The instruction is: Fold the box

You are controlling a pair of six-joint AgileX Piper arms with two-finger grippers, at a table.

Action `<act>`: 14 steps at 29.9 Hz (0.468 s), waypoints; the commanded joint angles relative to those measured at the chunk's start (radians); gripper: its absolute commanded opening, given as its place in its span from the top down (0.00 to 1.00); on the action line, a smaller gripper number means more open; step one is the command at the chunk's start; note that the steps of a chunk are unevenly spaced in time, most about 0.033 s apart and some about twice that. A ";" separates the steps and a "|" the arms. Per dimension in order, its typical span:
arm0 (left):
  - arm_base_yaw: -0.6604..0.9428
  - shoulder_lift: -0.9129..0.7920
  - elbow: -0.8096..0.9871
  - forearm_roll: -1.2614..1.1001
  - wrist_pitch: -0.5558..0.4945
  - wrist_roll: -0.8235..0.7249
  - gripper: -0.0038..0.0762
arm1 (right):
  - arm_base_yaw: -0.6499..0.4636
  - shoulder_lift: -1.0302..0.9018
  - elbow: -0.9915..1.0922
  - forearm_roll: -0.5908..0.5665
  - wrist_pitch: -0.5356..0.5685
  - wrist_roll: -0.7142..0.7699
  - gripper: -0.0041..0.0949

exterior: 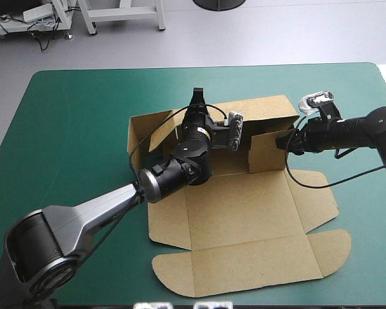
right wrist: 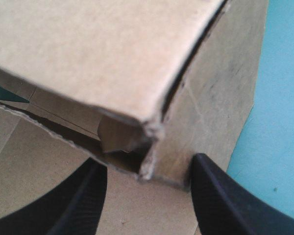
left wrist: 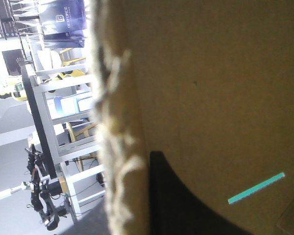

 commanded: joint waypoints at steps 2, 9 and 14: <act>-0.010 -0.019 -0.025 0.076 -0.070 0.010 0.96 | -0.002 -0.029 -0.031 0.066 0.009 -0.001 0.46; -0.010 0.012 -0.025 0.098 -0.067 0.010 0.96 | -0.002 -0.029 -0.031 0.059 -0.032 -0.001 0.46; -0.010 0.012 -0.025 0.103 -0.066 0.010 0.96 | -0.002 -0.029 -0.031 0.064 -0.120 -0.001 0.46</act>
